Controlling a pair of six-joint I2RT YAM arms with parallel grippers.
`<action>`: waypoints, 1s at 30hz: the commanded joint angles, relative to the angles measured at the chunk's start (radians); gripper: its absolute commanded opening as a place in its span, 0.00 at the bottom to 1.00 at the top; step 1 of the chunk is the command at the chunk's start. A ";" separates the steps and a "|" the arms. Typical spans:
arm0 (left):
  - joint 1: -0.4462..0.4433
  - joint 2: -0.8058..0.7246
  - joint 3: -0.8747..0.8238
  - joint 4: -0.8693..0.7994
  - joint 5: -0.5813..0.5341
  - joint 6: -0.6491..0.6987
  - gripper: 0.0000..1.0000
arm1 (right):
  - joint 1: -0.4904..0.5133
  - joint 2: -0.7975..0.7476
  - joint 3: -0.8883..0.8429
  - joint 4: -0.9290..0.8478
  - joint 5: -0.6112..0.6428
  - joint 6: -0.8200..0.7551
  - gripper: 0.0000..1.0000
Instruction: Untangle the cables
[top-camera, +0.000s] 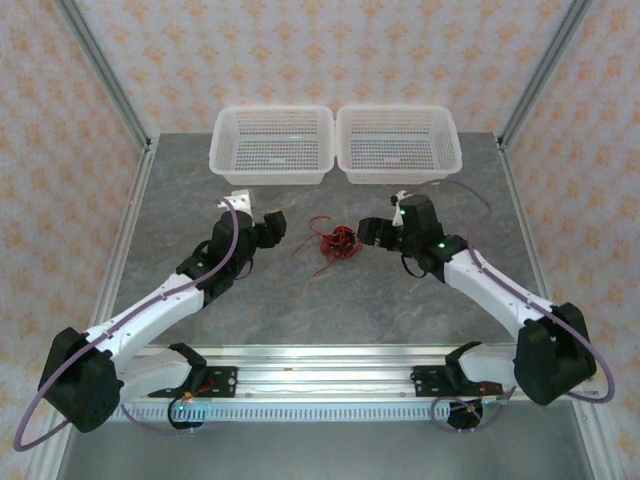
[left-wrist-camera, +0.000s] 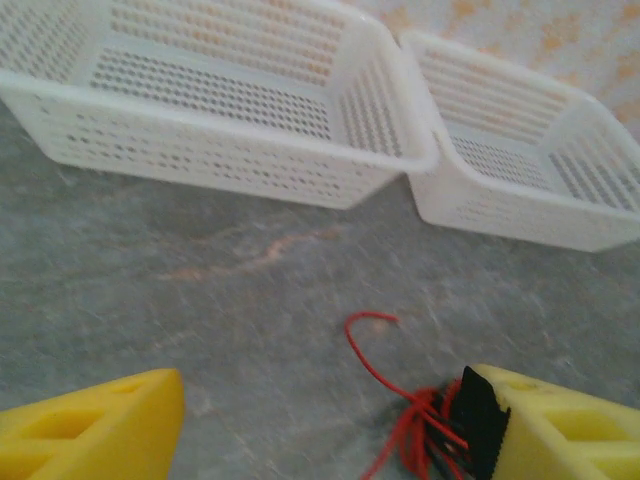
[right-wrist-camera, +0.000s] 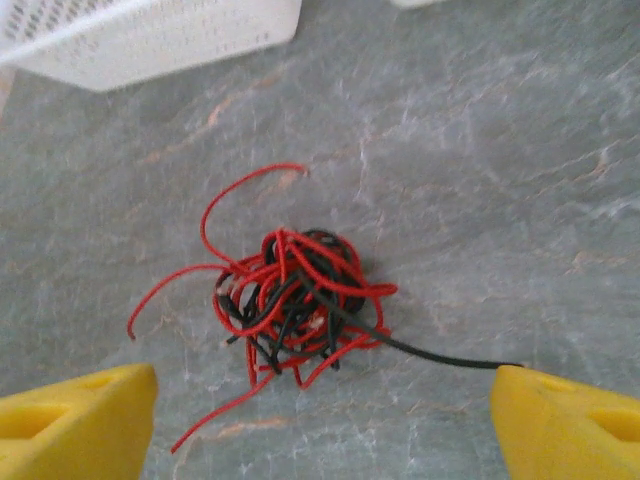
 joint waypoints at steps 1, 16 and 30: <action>-0.047 -0.028 -0.031 -0.058 0.020 -0.076 0.74 | 0.031 0.078 0.082 -0.059 -0.004 -0.007 0.84; -0.099 -0.081 -0.098 -0.065 -0.006 -0.121 0.75 | 0.121 0.398 0.235 -0.013 0.110 0.065 0.80; -0.099 -0.132 -0.161 -0.055 0.015 -0.143 0.75 | 0.129 0.584 0.270 0.045 0.177 0.091 0.61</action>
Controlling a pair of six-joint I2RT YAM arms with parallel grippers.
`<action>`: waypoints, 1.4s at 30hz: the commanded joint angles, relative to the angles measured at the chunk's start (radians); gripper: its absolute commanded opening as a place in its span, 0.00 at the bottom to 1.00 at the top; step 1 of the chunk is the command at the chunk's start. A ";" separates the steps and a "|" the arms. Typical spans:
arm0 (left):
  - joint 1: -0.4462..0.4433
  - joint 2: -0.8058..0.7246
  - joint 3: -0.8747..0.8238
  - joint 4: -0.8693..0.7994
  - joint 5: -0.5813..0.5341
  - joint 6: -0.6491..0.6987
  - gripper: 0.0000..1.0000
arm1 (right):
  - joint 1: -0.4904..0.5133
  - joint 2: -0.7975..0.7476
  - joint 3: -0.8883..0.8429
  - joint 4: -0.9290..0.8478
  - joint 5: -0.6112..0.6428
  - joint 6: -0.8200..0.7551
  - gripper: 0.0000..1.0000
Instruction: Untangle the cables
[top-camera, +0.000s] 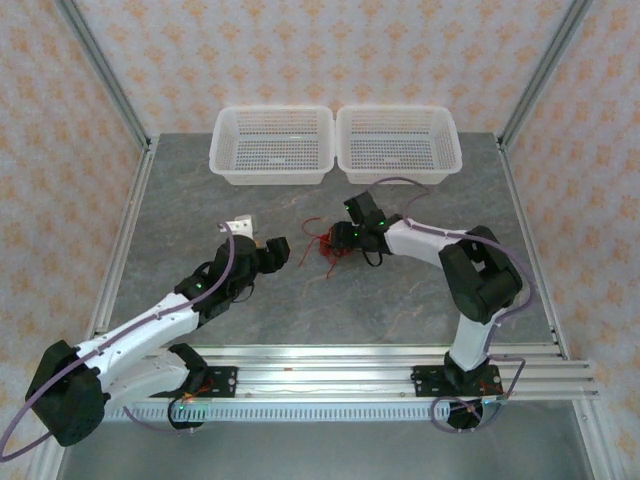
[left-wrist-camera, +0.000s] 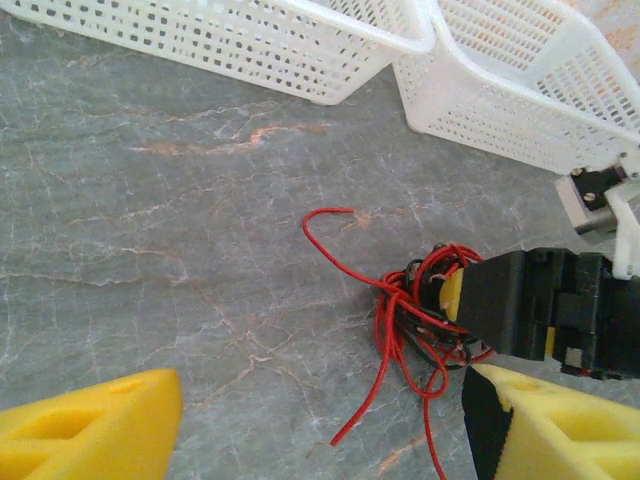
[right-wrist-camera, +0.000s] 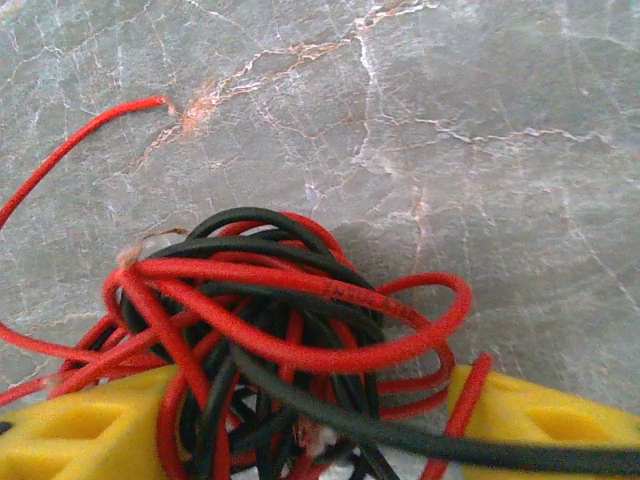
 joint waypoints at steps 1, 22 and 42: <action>-0.012 -0.020 -0.019 -0.002 0.012 -0.019 0.75 | 0.001 0.047 0.007 0.028 0.042 0.010 0.58; -0.085 0.063 -0.020 0.070 0.091 0.010 0.76 | 0.000 -0.232 -0.202 0.121 -0.182 -0.009 0.00; -0.166 0.195 -0.089 0.387 0.268 0.156 0.78 | 0.000 -0.394 -0.325 0.054 -0.459 -0.420 0.00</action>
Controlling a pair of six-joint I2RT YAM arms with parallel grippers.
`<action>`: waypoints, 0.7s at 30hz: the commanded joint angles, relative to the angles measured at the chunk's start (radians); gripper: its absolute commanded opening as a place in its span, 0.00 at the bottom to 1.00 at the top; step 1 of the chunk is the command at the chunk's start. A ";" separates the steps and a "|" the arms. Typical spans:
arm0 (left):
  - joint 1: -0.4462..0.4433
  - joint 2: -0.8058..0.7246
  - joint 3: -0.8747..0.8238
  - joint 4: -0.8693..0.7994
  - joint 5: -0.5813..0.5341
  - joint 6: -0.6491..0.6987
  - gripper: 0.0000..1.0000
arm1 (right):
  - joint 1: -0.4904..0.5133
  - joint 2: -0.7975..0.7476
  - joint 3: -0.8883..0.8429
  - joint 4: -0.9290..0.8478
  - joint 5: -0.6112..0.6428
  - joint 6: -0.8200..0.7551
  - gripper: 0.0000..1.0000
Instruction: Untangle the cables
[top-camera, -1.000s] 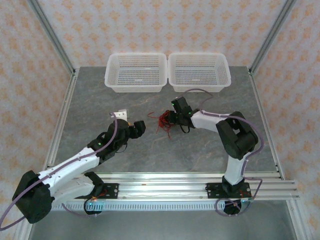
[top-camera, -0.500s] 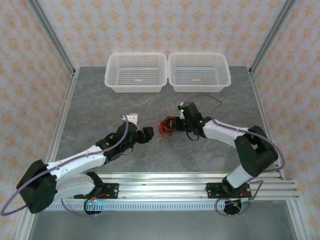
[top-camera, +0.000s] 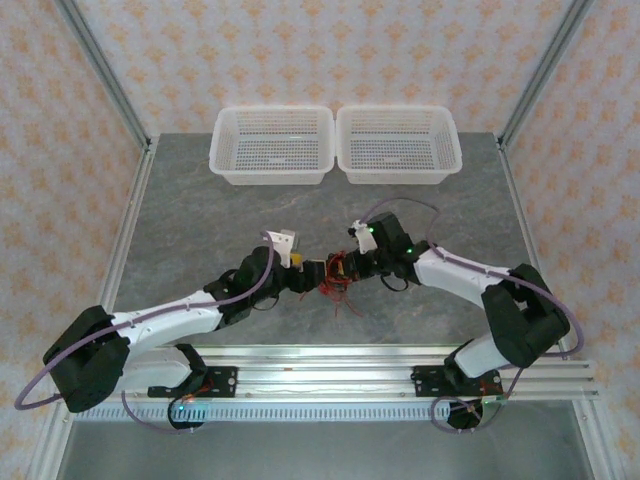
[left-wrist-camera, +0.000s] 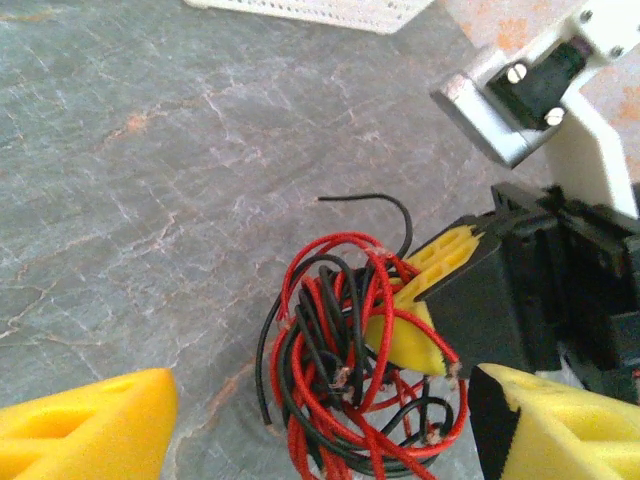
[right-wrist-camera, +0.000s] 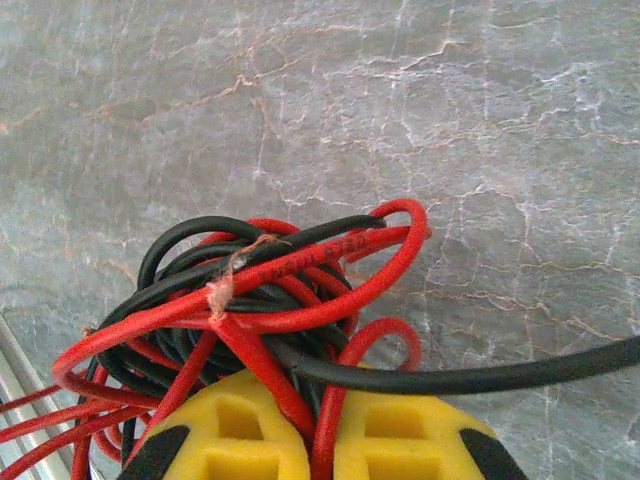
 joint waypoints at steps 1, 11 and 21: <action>-0.009 -0.005 -0.043 0.087 0.034 0.042 0.78 | -0.001 -0.053 -0.013 0.018 -0.048 -0.121 0.00; -0.007 -0.180 -0.131 0.148 0.112 0.065 0.63 | 0.000 -0.190 -0.114 0.169 -0.181 -0.404 0.00; -0.008 -0.151 -0.139 0.213 0.301 0.076 0.57 | -0.001 -0.249 -0.051 0.126 -0.280 -0.528 0.00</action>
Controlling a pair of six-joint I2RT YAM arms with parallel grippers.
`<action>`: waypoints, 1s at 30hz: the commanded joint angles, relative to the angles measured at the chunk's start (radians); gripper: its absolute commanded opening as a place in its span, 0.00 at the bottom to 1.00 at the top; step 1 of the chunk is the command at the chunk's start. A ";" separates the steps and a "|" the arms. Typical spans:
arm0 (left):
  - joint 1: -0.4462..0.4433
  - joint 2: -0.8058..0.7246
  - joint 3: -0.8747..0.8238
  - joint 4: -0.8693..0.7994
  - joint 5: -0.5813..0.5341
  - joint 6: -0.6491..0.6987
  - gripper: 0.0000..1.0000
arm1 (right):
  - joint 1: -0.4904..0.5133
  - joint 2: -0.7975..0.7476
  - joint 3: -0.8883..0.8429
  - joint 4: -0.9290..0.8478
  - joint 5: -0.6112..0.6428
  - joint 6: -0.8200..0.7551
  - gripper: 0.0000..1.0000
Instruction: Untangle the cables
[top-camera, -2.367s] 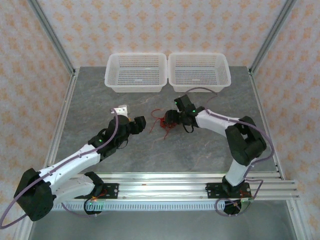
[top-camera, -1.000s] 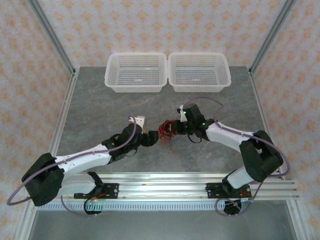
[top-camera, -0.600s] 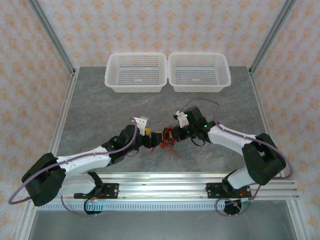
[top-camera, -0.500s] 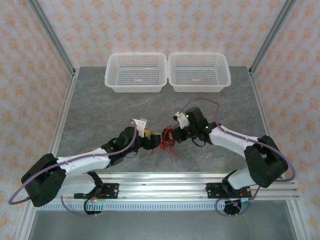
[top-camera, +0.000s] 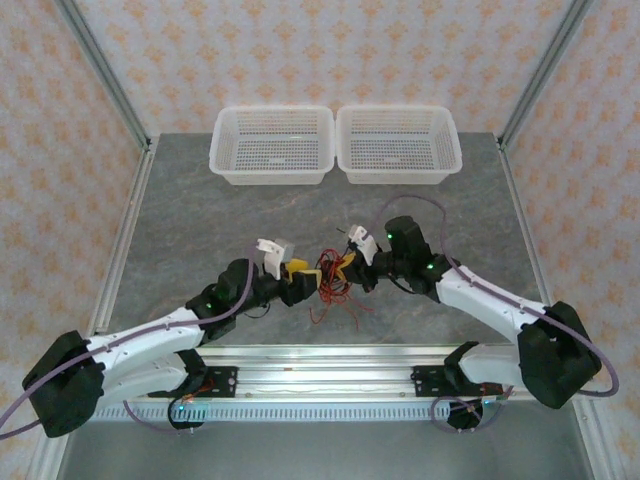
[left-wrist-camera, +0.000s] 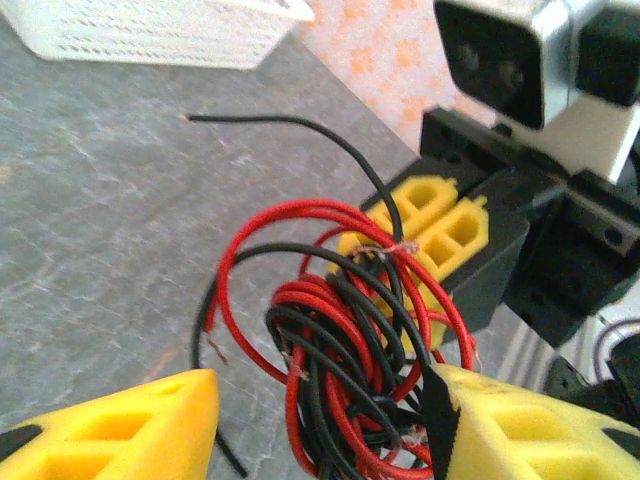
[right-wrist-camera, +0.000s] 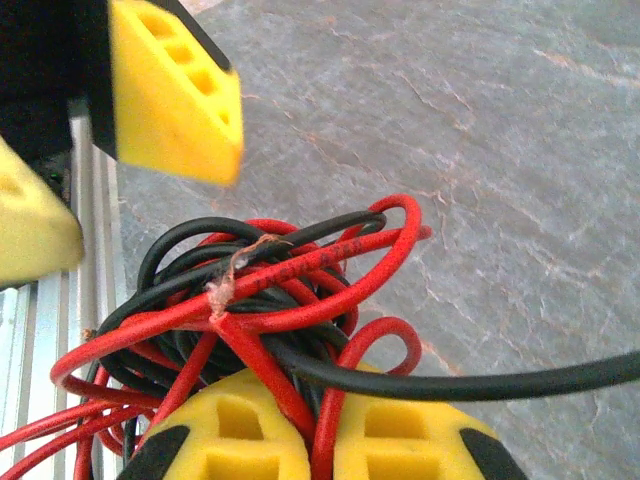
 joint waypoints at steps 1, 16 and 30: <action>-0.008 0.037 -0.016 0.094 0.115 0.007 0.57 | -0.001 -0.006 0.055 0.005 -0.067 -0.071 0.00; -0.007 0.119 -0.010 0.170 0.199 0.029 0.64 | -0.023 -0.026 0.125 -0.032 -0.140 -0.058 0.00; -0.008 0.082 -0.040 0.175 0.127 0.086 0.41 | -0.031 -0.031 0.099 0.096 -0.122 0.164 0.00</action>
